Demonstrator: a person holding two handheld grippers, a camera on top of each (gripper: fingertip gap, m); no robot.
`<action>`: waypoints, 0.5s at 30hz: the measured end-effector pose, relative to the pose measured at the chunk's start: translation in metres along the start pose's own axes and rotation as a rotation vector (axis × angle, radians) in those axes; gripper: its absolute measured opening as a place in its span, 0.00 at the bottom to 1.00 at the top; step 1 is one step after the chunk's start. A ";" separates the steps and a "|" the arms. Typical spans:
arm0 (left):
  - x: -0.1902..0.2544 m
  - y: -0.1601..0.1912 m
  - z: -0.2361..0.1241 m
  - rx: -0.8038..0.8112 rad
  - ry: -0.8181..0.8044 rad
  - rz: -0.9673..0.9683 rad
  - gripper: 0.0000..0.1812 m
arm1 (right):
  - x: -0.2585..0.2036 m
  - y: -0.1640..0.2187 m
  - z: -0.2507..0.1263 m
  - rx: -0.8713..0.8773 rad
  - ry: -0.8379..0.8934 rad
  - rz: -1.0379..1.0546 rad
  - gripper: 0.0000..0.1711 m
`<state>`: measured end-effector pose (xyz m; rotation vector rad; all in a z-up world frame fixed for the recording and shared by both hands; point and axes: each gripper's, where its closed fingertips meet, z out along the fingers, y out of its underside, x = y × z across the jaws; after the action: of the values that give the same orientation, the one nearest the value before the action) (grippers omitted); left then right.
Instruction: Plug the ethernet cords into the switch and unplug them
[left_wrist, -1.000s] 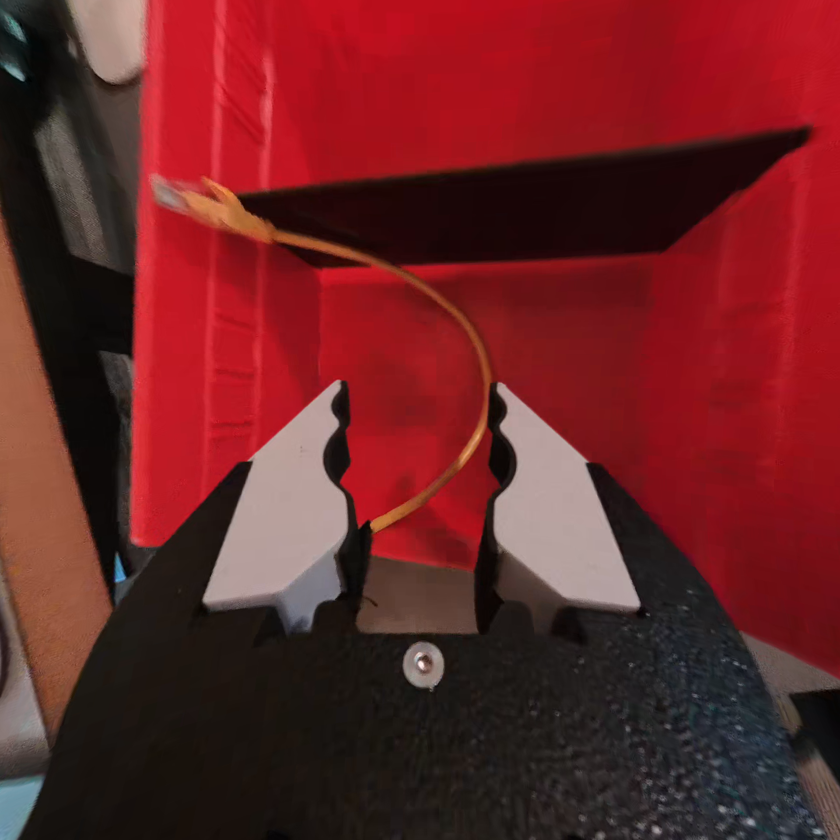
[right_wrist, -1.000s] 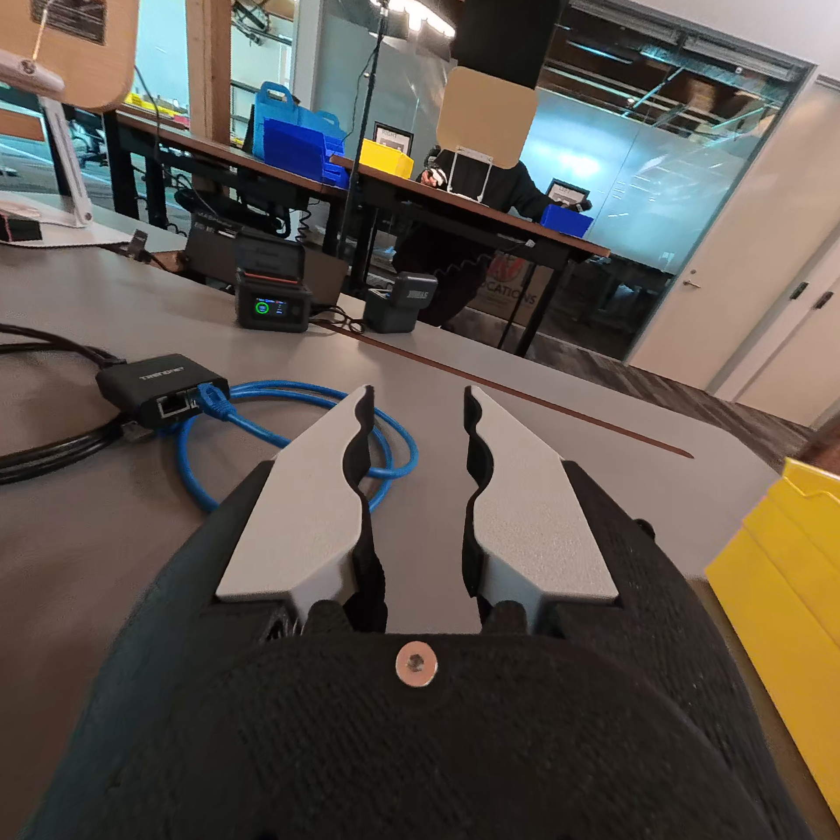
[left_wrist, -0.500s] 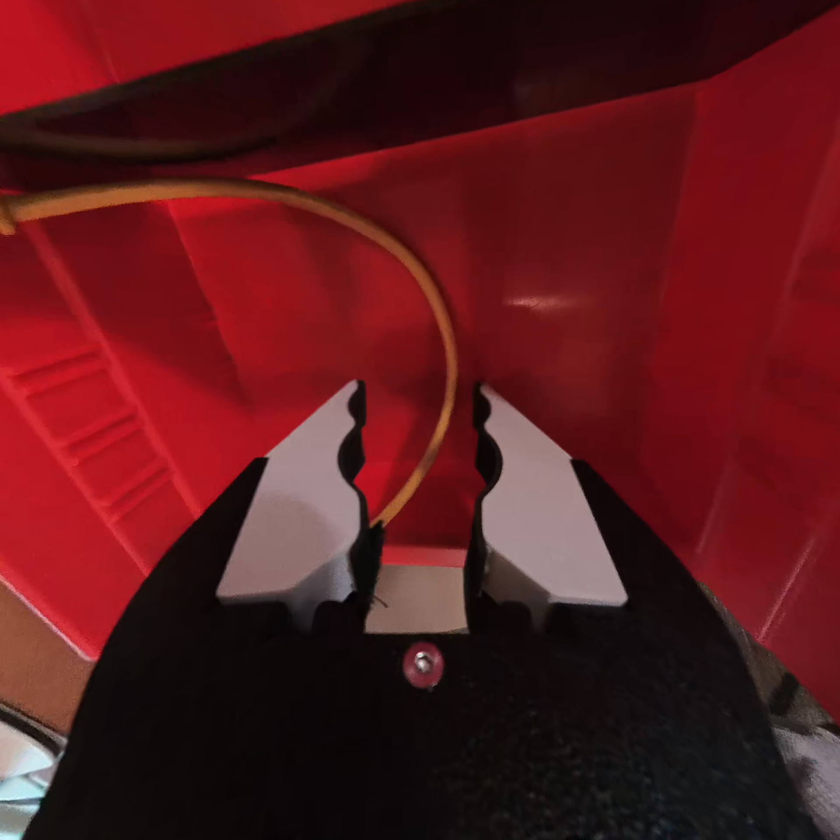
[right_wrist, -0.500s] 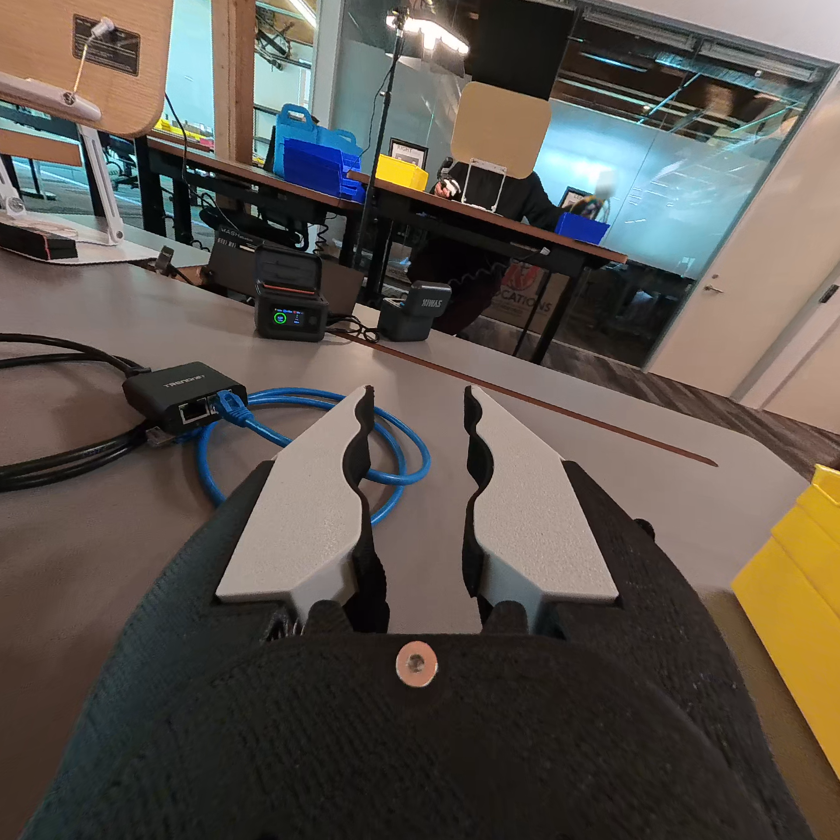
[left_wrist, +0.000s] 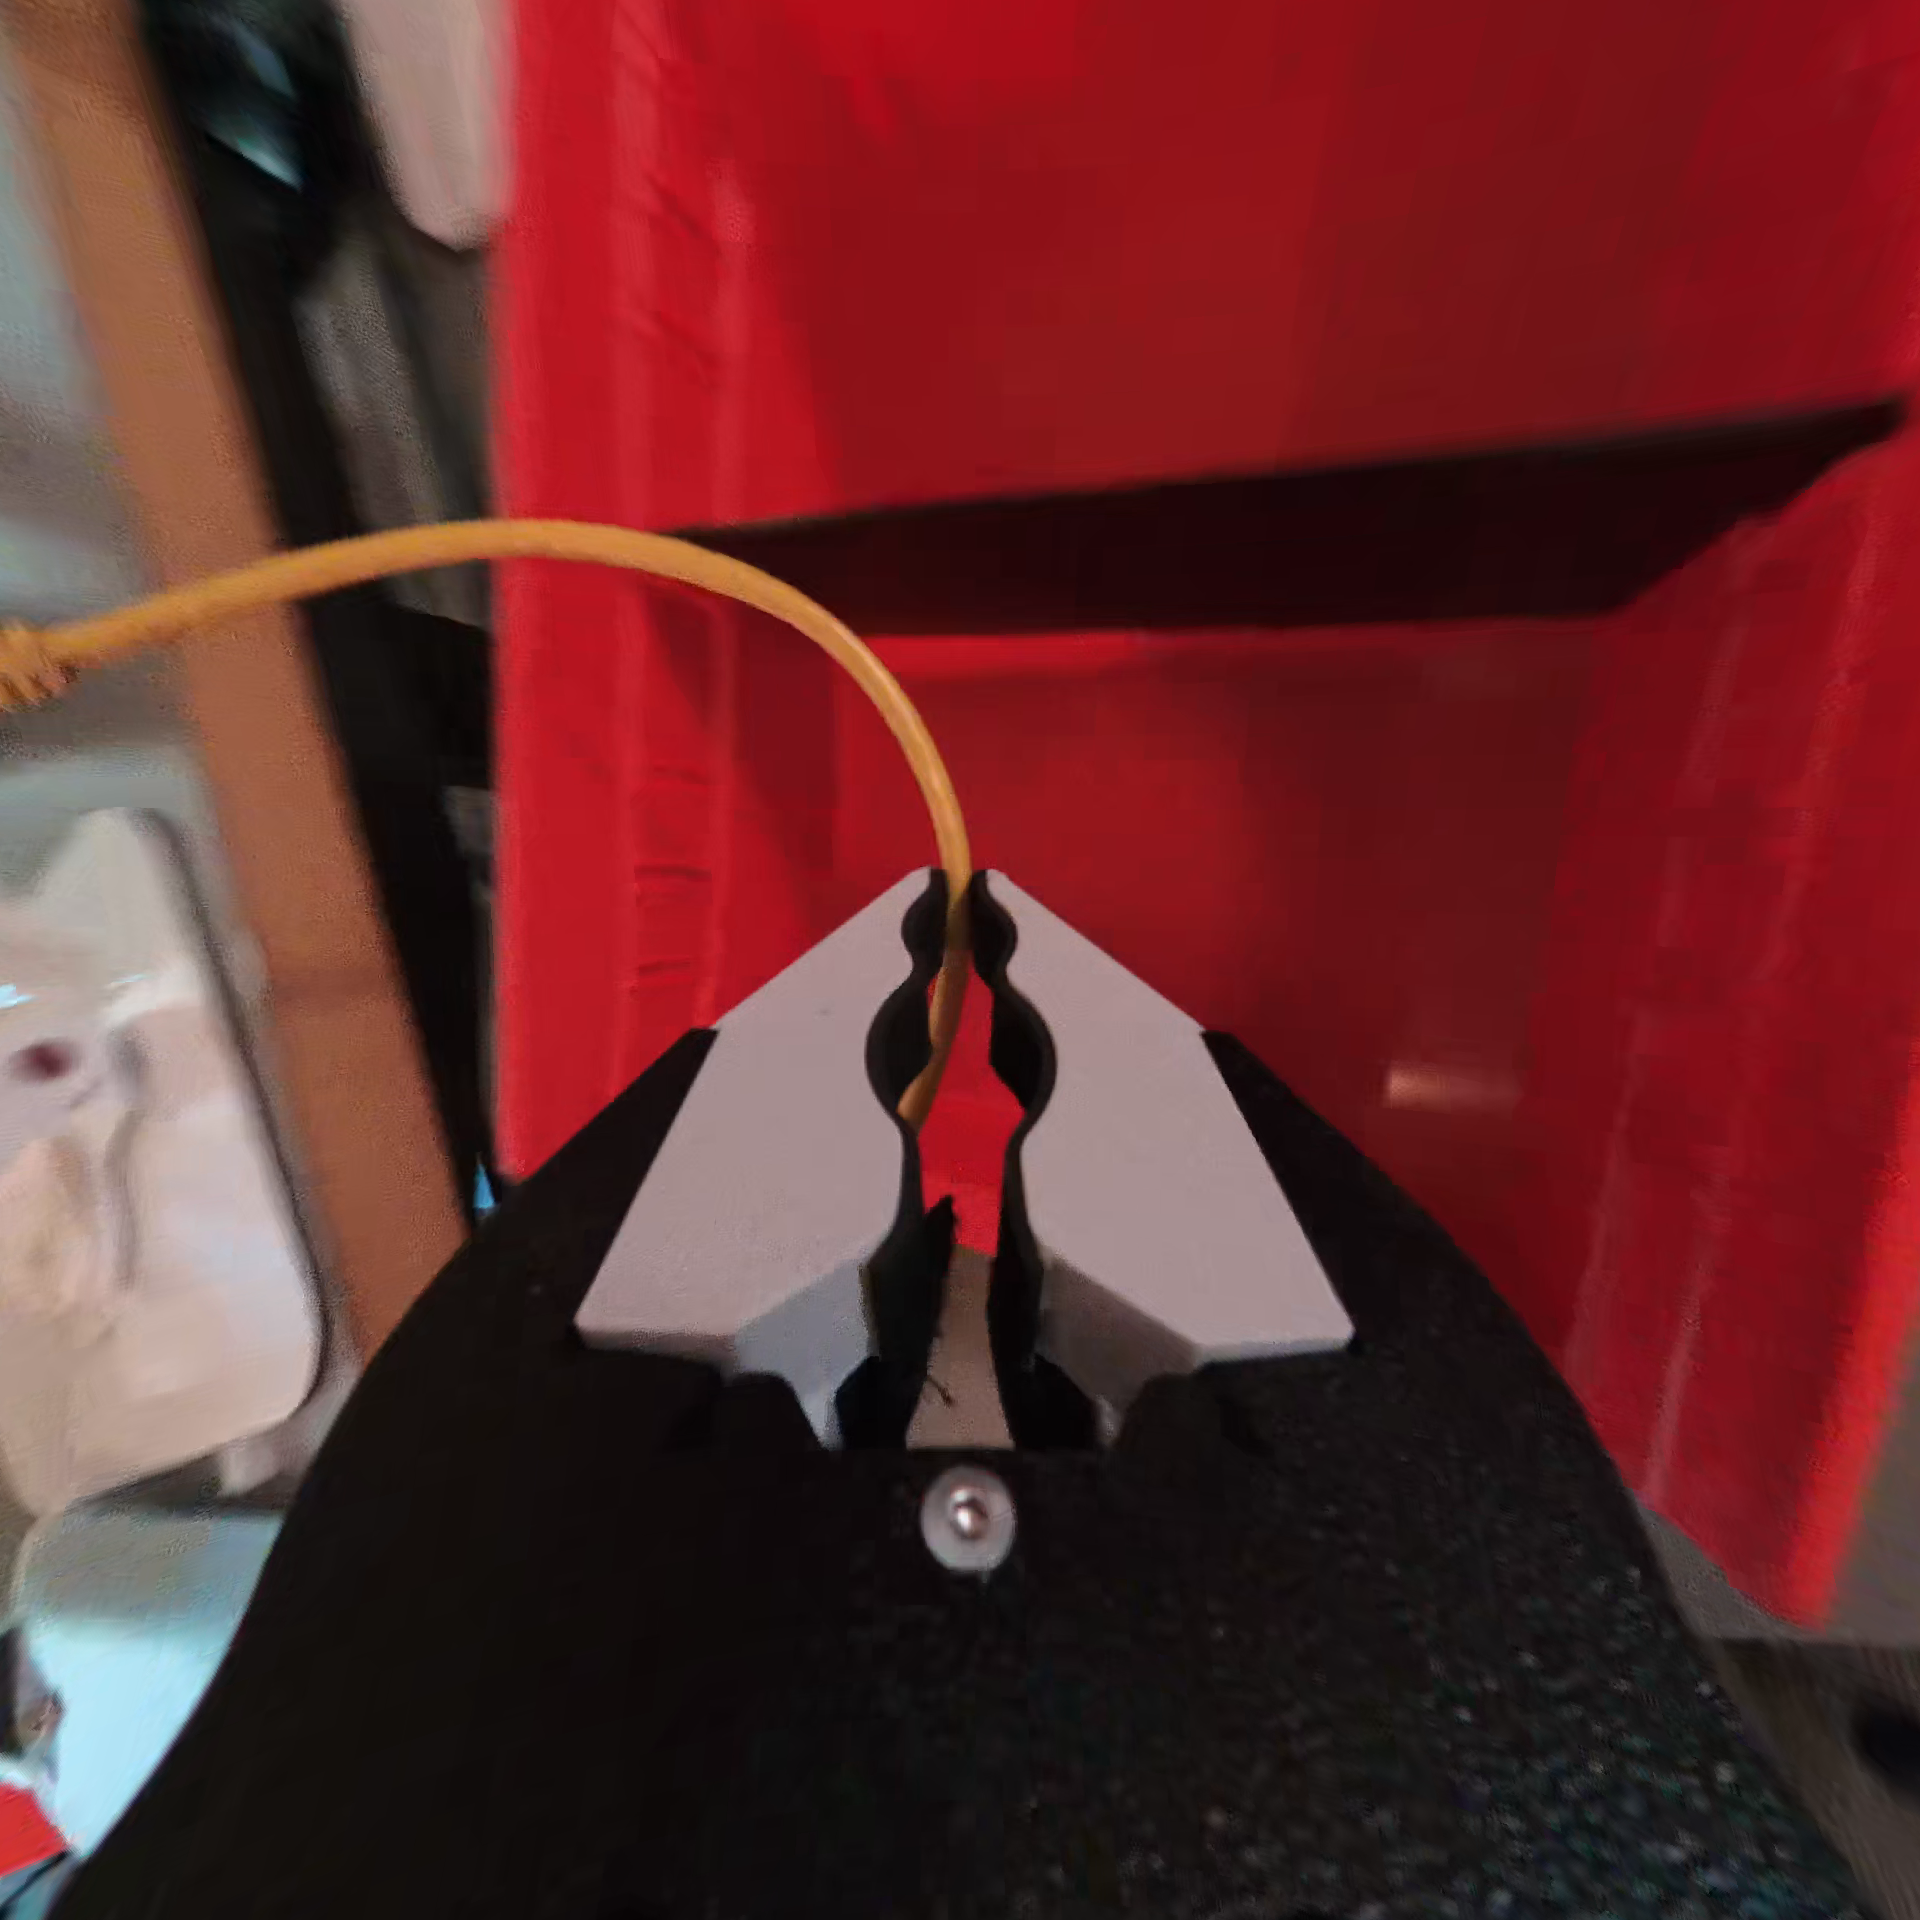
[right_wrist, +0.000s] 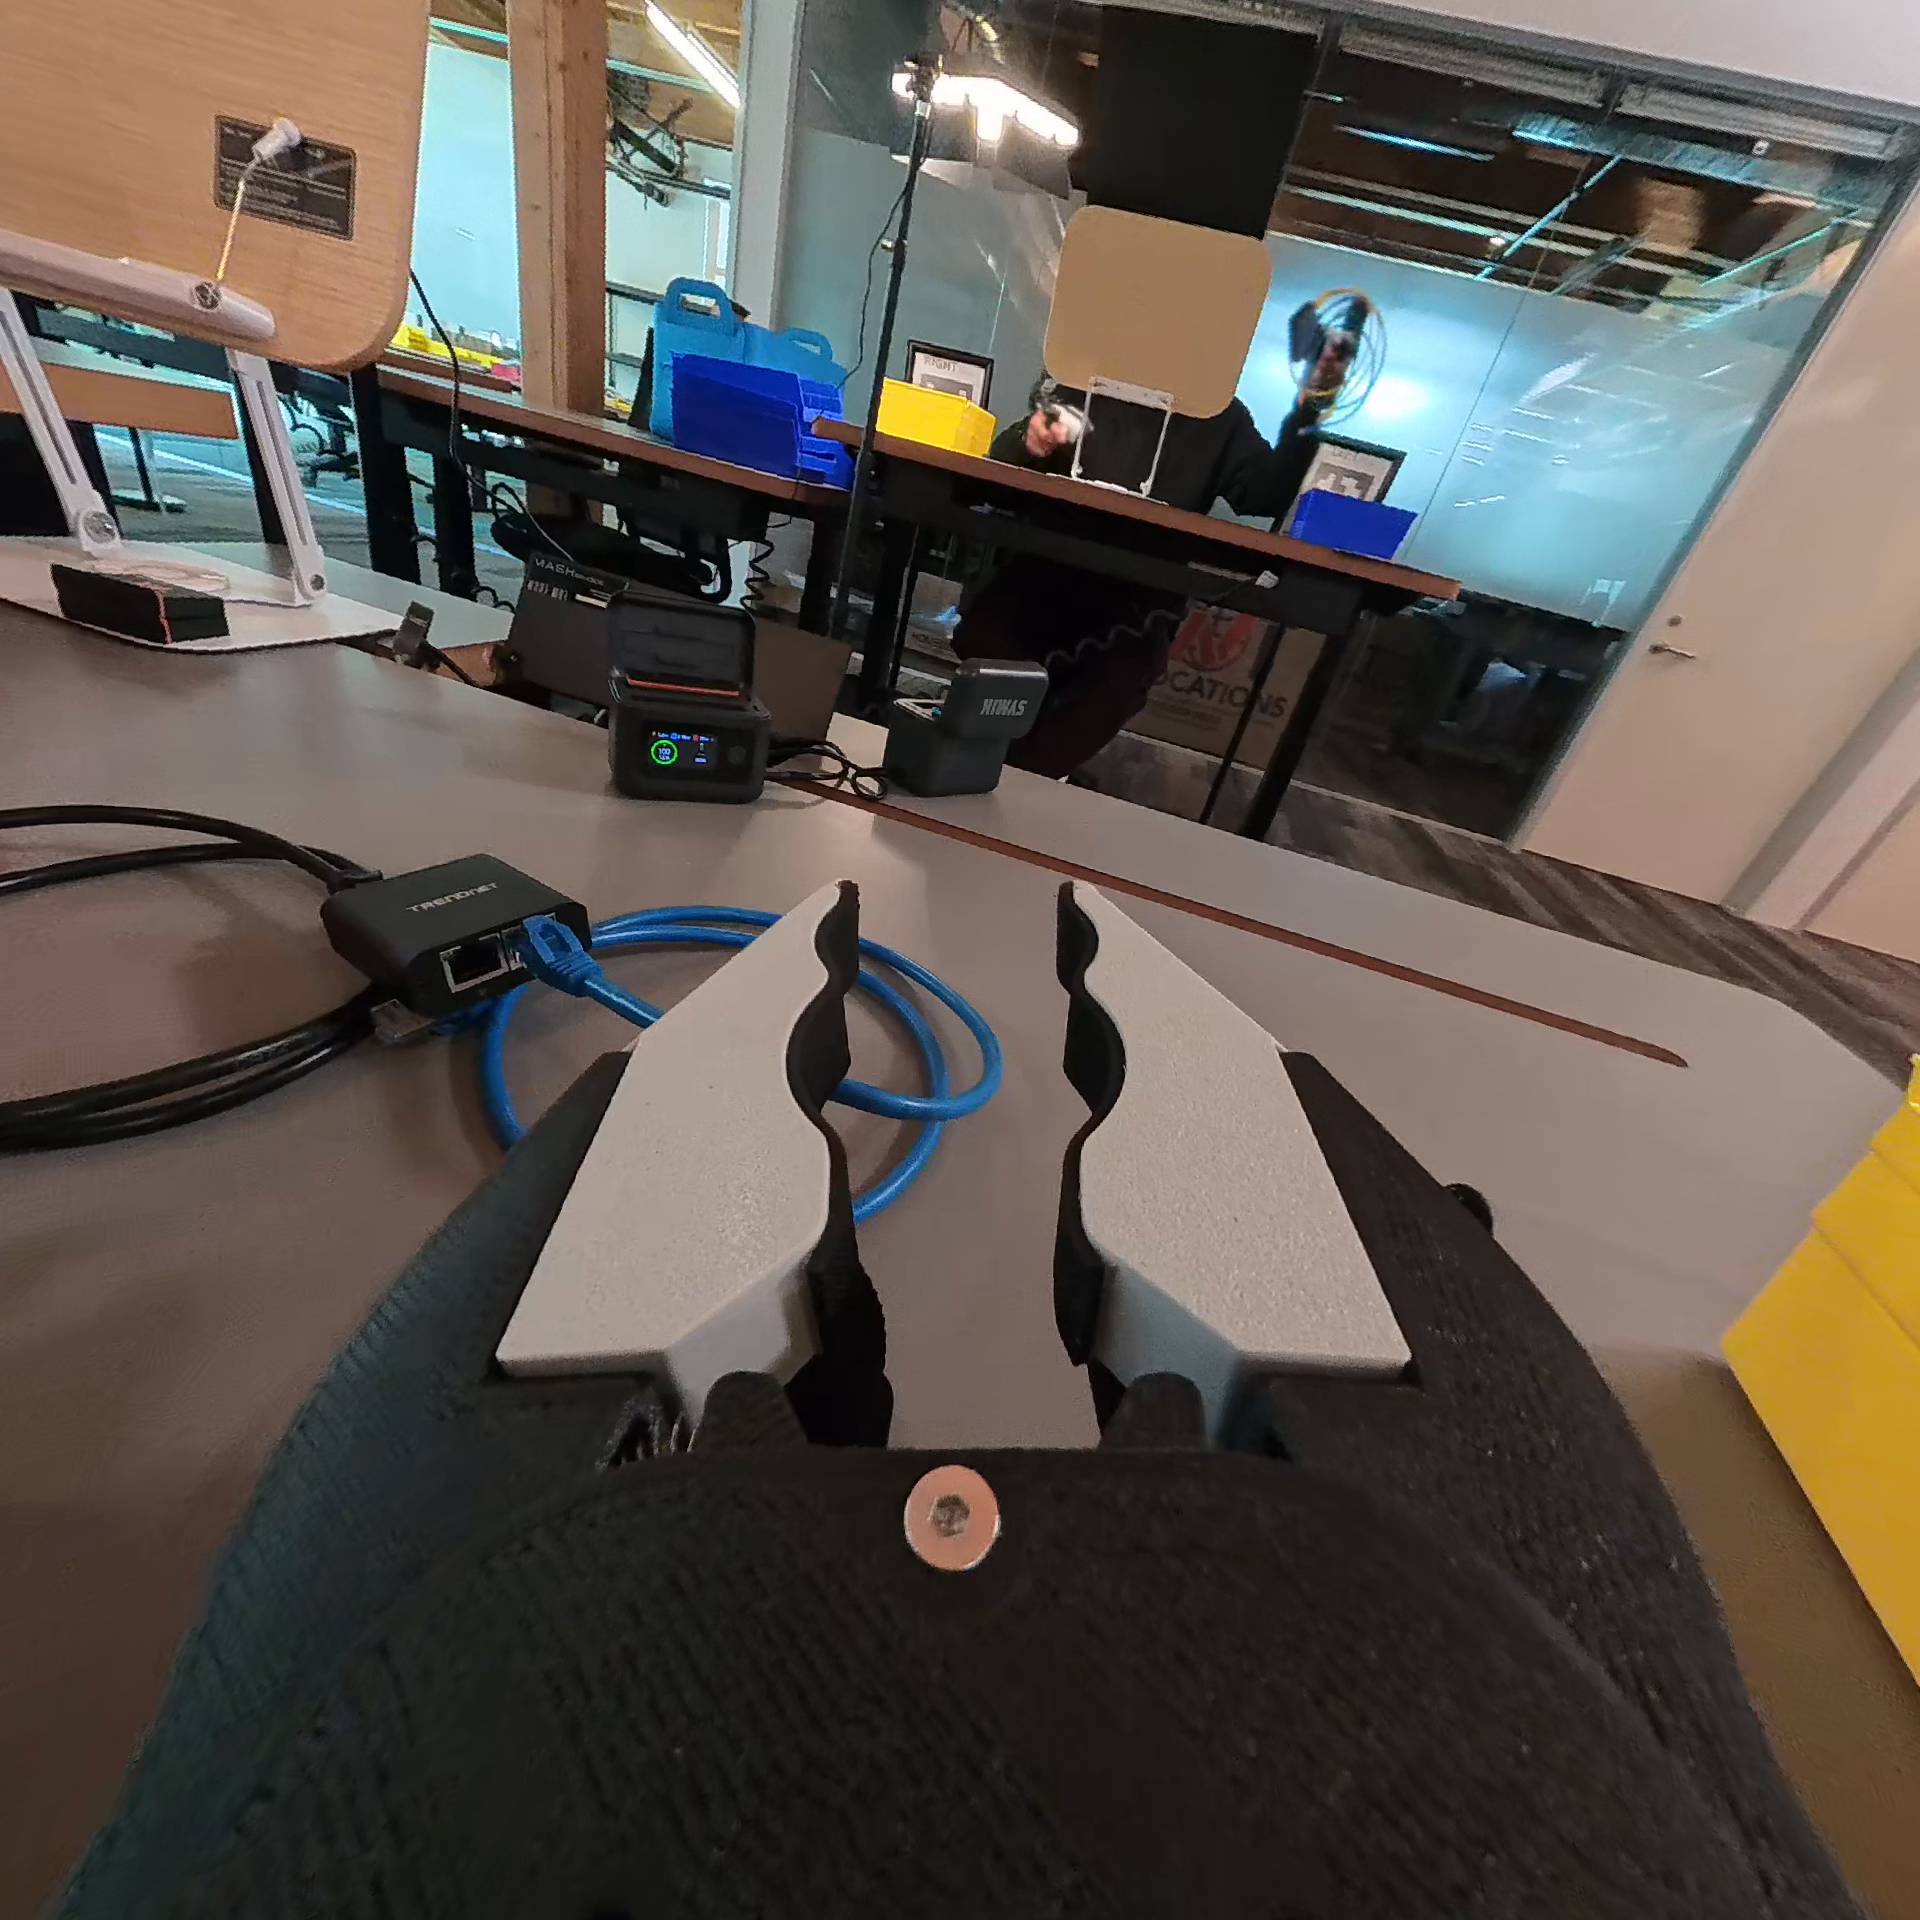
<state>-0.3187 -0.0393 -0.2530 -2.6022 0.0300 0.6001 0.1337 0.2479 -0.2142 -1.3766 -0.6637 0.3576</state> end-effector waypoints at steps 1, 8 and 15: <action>-0.008 -0.010 -0.017 0.066 -0.052 -0.023 0.01 | 0.000 0.000 0.000 0.002 -0.003 0.002 0.22; 0.030 -0.116 -0.138 0.603 -0.075 0.065 0.01 | 0.000 -0.004 -0.001 0.014 0.003 -0.003 0.21; 0.226 -0.197 -0.131 0.710 0.438 0.372 0.01 | 0.046 -0.001 -0.017 0.012 0.171 -0.066 0.19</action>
<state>-0.0372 0.0958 -0.1576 -1.9761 0.7383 0.0817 0.1800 0.2620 -0.2037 -1.3537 -0.5633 0.1887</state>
